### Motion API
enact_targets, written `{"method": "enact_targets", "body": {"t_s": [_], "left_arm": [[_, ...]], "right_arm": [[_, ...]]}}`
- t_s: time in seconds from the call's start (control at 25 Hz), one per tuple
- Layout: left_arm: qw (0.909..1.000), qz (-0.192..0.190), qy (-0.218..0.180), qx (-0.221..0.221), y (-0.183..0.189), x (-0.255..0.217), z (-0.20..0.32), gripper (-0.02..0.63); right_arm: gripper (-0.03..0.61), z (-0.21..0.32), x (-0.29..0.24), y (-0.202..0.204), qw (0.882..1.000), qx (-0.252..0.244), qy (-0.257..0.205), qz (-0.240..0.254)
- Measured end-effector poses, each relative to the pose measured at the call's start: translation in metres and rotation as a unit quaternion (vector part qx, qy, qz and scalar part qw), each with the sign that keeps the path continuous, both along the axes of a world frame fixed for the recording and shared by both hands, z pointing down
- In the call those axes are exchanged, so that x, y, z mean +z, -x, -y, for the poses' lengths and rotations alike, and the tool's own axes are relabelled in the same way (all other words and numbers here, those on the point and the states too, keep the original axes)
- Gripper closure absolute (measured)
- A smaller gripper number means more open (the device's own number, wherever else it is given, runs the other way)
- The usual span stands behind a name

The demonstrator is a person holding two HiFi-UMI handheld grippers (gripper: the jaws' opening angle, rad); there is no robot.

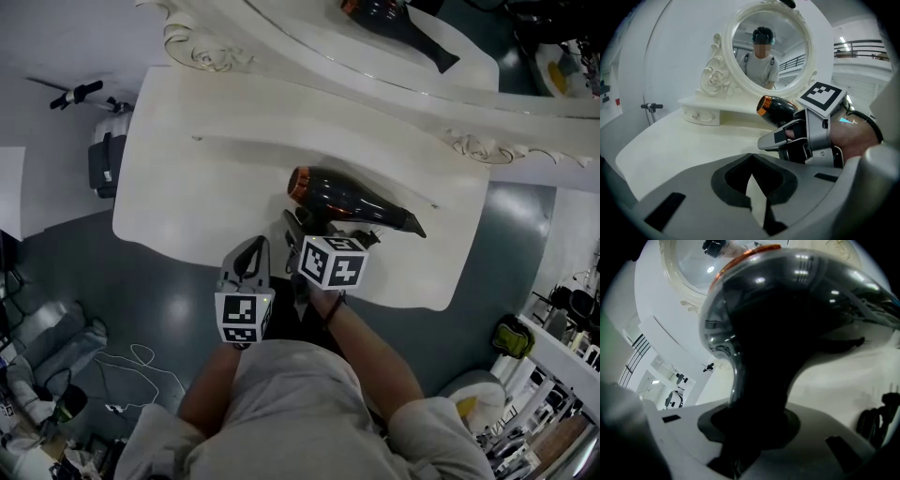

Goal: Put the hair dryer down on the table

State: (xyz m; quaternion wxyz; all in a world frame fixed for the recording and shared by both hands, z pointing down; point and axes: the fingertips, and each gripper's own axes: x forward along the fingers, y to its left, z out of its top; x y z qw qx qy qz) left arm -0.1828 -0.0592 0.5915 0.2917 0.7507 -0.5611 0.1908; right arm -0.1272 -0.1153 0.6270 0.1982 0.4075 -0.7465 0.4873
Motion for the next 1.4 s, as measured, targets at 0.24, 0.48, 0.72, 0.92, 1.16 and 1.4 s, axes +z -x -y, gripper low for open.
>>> {"method": "enact_targets", "body": {"t_s": [0.24,0.48,0.72,0.92,1.16,1.4], "left_arm": [[1.0000,0.000,0.000,-0.006,0.003,0.002,-0.003,0.606],[1.0000,0.000,0.004,-0.006,0.003,0.006,-0.007,0.607],[0.9999,-0.001,0.010,-0.011,0.006,0.009,-0.007,0.606],[0.9999,-0.001,0.010,-0.012,0.007,0.011,-0.007,0.606],[0.9998,-0.003,0.014,-0.013,0.008,0.015,-0.008,0.606],[0.9998,-0.003,0.012,-0.014,0.008,0.014,-0.005,0.606]], "right_arm": [[0.446,0.001,0.006,0.000,1.000,0.001,0.008,0.005],[0.449,0.001,0.014,-0.001,1.000,0.002,0.014,0.001],[0.453,0.002,0.021,-0.003,1.000,0.005,0.019,-0.005],[0.453,0.003,0.024,-0.005,1.000,0.006,0.022,-0.011],[0.454,0.004,0.030,-0.007,0.999,0.003,0.027,-0.023],[0.454,0.004,0.029,-0.007,0.999,0.002,0.029,-0.029]]}}
